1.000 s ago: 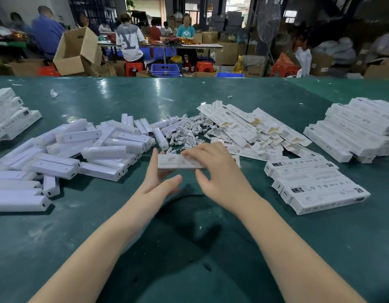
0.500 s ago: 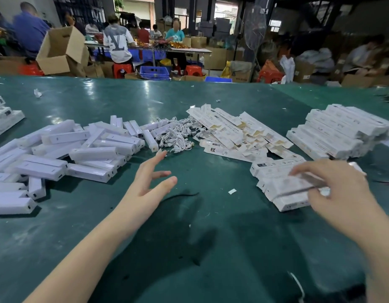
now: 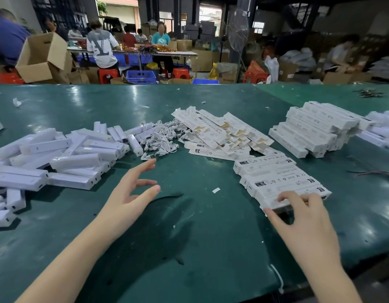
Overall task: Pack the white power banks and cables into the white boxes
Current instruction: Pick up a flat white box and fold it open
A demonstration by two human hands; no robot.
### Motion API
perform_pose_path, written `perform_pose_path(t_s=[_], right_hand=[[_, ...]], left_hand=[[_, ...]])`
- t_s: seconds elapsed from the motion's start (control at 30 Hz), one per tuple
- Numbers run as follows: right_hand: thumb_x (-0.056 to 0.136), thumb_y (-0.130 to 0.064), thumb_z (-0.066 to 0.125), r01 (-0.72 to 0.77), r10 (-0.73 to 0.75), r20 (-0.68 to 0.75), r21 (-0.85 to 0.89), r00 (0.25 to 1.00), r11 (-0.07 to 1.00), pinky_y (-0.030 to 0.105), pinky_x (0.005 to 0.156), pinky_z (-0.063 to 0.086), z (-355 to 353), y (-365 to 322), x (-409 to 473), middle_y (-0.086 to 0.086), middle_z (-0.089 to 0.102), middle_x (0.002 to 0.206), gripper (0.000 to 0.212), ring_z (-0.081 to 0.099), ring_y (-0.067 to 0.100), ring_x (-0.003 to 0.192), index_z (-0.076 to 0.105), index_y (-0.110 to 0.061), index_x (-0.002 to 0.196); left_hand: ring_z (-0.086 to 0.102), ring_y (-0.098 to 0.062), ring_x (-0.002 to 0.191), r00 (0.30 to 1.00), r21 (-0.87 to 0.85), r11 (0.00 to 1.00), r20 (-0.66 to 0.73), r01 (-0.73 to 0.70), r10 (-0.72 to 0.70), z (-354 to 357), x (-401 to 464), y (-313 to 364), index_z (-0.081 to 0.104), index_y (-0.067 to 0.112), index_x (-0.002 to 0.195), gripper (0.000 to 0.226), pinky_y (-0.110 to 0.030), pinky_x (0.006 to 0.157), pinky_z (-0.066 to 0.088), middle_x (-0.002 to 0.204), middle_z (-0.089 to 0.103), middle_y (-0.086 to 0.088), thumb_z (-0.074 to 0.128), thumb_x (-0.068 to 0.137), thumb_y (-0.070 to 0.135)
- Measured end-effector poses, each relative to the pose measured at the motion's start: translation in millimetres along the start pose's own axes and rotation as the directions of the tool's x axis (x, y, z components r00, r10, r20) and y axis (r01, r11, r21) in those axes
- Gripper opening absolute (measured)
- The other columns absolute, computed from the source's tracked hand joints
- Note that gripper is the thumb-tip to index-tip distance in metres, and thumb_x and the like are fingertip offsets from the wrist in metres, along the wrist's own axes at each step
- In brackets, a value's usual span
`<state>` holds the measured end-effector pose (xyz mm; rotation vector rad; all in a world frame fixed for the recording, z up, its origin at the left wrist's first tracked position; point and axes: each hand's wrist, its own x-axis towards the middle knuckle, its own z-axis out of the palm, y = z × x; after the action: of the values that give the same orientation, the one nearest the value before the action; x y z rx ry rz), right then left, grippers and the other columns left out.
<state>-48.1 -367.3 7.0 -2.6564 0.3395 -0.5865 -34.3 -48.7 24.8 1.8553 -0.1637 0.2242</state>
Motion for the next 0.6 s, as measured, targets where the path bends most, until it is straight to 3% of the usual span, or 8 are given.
perform_pose_path(t_s=[0.13, 0.33, 0.47, 0.6], right_hand=[[0.084, -0.040, 0.071, -0.068, 0.068, 0.020, 0.011, 0.998, 0.998, 0.034, 0.065, 0.037, -4, -5, 8, 0.000, 0.041, 0.099, 0.023, 0.050, 0.028, 0.088, 0.060, -0.025, 0.098], [0.084, -0.046, 0.065, -0.007, 0.007, 0.018, 0.009, 1.000, 1.000, 0.033, 0.066, 0.034, -11, -22, 15, -0.003, 0.042, 0.100, 0.023, 0.041, 0.018, 0.096, 0.061, -0.030, 0.099], [0.089, -0.044, 0.057, 0.158, -0.160, 0.102, 0.020, 0.982, 0.987, 0.032, 0.074, 0.035, -5, -53, 40, -0.006, 0.047, 0.104, 0.022, 0.047, 0.020, 0.109, 0.060, -0.031, 0.106], [0.094, -0.044, 0.050, 0.388, -0.334, 0.289, -0.153, 0.897, 0.909, 0.036, 0.092, 0.040, 23, -89, 84, 0.003, 0.055, 0.123, 0.040, 0.049, 0.024, 0.118, 0.055, -0.025, 0.128]], left_hand=[[0.059, -0.003, 0.111, 1.000, 0.001, 1.000, -0.011, 0.017, -0.017, 0, 1, 0, 0.053, 0.049, 0.125, 0.046, -0.042, 0.095, 0.051, 0.129, 0.054, 0.025, 0.059, 0.081, 0.036], [0.060, -0.003, 0.107, 0.999, 0.031, 0.998, -0.016, 0.045, -0.045, -1, 3, -5, 0.061, 0.044, 0.115, 0.032, -0.035, 0.093, 0.052, 0.120, 0.061, 0.018, 0.062, 0.094, 0.020], [0.061, 0.000, 0.091, 0.999, 0.119, 0.993, -0.045, 0.025, -0.020, -1, 4, -7, 0.067, 0.036, 0.101, 0.024, -0.011, 0.075, 0.047, 0.102, 0.065, 0.023, 0.061, 0.093, 0.015], [0.060, -0.003, 0.083, 0.998, 0.257, 0.966, -0.066, -0.002, 0.020, -2, 7, -11, 0.070, 0.028, 0.090, 0.022, -0.013, 0.070, 0.047, 0.093, 0.065, 0.016, 0.060, 0.092, 0.008]])
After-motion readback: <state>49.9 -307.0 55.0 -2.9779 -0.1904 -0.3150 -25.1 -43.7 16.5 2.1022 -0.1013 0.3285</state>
